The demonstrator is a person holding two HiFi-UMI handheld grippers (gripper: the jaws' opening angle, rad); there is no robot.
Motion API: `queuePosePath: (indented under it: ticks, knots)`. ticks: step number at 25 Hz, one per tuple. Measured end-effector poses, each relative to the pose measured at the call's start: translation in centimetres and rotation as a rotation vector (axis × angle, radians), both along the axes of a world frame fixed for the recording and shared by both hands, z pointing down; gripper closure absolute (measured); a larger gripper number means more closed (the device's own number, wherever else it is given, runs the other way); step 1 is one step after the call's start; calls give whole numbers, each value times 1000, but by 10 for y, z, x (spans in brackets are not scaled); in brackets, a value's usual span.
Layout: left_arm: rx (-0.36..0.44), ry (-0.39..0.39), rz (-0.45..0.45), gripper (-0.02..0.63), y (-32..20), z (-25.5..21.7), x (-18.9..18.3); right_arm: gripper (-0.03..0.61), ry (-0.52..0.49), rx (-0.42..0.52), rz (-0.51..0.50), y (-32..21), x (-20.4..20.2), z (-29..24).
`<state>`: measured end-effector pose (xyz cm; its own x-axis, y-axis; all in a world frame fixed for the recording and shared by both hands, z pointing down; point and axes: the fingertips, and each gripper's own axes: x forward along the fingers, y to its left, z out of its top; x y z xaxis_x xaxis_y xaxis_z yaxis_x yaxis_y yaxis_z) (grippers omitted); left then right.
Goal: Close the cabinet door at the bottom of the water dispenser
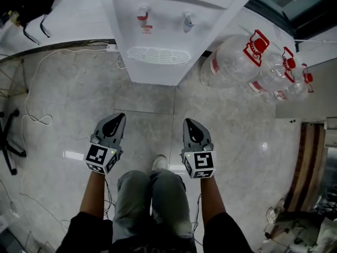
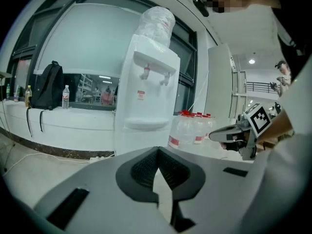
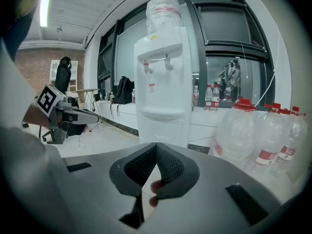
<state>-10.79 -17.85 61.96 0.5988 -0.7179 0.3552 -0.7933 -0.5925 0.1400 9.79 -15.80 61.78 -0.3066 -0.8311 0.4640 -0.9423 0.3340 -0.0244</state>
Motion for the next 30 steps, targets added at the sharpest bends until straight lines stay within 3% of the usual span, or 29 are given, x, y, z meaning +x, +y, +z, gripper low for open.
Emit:
queuePosePath:
  ticks: [14, 23, 30]
  knots:
    - [-70, 23, -78, 600, 23, -192, -19, 566, 16, 23, -3, -2, -7, -197]
    - [-6, 11, -44, 600, 36, -318, -15, 566, 6, 73, 7, 15, -21, -312]
    - [37, 53, -68, 600, 58, -407, -31, 566, -18, 99, 59, 40, -35, -404]
